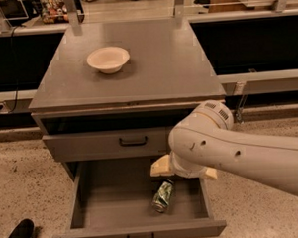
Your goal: Pick green can from middle drawer and place on counter
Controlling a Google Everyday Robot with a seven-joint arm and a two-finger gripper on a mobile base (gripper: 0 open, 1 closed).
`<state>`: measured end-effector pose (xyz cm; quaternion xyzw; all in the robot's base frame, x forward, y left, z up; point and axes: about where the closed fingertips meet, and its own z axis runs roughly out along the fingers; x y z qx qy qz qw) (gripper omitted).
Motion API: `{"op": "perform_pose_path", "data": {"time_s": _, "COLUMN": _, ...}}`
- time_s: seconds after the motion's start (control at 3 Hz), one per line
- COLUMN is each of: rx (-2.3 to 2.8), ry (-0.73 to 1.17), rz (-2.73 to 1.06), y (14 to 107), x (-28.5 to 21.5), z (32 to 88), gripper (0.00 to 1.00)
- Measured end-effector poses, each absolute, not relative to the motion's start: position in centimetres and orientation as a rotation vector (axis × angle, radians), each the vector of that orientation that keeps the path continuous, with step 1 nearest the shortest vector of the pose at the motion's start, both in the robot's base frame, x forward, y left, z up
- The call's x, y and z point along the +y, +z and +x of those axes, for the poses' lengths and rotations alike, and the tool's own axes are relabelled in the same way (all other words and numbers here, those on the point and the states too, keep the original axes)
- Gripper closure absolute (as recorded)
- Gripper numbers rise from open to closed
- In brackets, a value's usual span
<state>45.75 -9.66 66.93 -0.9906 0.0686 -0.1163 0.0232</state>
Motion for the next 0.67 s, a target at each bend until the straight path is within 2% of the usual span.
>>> {"op": "perform_pose_path", "data": {"time_s": 0.33, "rx": 0.191, "ry": -0.241, "rz": -3.070, "y": 65.1, "x": -9.7, "z": 46.2, "gripper": 0.00}}
{"op": "perform_pose_path", "data": {"time_s": 0.67, "rx": 0.208, "ry": -0.112, "rz": -3.016, "y": 59.5, "x": -9.1, "z": 47.1, "gripper": 0.00}}
